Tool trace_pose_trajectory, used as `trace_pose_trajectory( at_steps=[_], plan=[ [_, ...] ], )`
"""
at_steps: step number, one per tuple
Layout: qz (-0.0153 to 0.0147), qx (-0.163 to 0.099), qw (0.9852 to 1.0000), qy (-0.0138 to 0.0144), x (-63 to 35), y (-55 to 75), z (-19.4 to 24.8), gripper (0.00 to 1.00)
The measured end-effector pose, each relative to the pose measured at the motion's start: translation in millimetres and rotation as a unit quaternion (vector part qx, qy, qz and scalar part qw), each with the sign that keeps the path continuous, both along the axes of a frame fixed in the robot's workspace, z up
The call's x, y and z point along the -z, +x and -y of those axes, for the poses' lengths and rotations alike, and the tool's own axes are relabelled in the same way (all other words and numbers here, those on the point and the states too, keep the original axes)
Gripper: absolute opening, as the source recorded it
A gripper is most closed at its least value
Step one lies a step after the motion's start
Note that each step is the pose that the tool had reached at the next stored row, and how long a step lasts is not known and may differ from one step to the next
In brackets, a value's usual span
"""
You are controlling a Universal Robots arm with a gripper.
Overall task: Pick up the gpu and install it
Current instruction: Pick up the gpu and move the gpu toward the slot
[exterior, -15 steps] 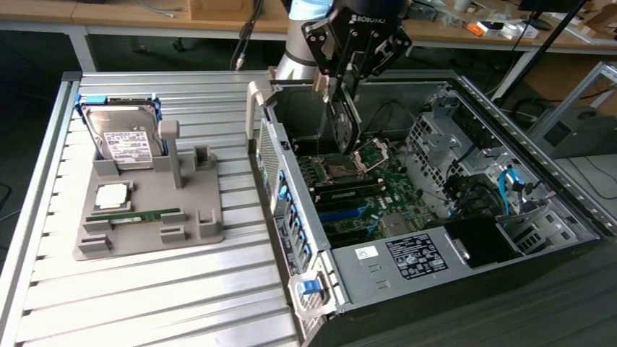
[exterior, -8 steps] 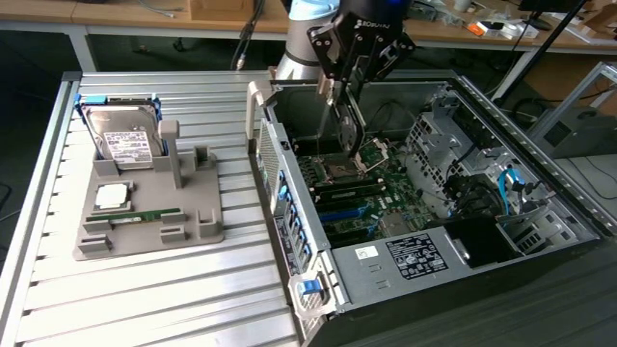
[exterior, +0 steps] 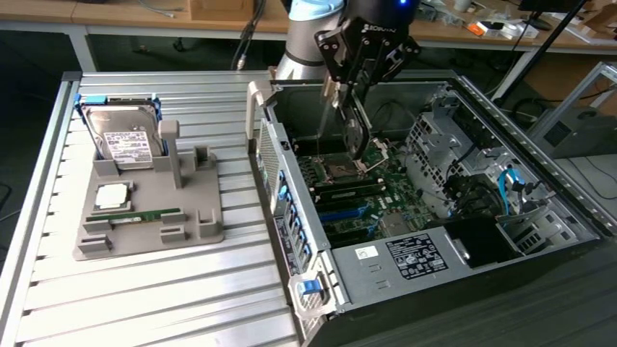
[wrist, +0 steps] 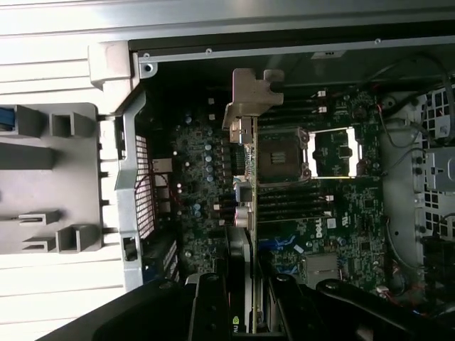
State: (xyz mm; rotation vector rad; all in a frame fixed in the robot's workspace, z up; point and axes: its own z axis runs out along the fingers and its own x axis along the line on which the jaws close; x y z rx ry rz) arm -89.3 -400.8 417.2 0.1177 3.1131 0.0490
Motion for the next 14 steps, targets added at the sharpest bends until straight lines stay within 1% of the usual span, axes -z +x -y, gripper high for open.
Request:
trace_pose_trajectory(
  at_steps=[14],
  plan=[
    [-0.0001,0.0,1.0,-0.0007,5.1,15.8,1.4,0.27]
  ],
)
